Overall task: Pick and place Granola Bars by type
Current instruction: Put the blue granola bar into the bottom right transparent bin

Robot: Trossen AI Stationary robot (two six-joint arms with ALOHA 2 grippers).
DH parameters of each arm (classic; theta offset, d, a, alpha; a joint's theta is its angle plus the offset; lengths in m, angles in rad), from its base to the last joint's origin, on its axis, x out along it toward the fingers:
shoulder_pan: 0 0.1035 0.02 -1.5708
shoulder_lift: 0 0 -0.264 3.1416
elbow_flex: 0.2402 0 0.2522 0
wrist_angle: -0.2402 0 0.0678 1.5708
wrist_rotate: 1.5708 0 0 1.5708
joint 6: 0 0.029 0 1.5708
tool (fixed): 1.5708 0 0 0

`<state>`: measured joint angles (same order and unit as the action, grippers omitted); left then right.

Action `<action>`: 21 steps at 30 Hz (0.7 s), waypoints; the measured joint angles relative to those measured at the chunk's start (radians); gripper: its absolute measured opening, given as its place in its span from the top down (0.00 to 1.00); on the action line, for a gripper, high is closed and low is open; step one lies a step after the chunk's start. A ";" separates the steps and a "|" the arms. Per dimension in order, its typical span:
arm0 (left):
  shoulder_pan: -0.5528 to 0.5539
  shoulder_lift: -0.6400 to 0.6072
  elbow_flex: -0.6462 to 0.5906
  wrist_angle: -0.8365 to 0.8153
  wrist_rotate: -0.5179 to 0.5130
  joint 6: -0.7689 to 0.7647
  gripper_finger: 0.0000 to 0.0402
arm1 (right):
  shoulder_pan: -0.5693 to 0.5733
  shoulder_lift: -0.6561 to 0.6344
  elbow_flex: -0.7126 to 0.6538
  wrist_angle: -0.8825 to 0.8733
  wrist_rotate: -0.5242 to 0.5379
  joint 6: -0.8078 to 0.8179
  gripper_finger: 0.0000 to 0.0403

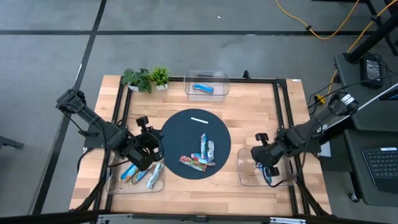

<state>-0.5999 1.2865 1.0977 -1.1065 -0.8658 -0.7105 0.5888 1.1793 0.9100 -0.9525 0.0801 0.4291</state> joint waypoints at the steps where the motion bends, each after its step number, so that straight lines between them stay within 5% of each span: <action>1: 0.000 0.000 0.000 0.000 0.000 0.000 0.77 | 0.000 0.009 0.000 0.005 0.005 -0.012 0.98; 21: 0.000 0.000 0.000 0.004 -0.001 0.000 0.78 | -0.003 0.044 -0.244 0.316 -0.054 -0.033 0.98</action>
<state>-0.6002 1.2865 1.0977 -1.1023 -0.8665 -0.7109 0.5854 1.2232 0.6657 -0.6367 0.0261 0.3962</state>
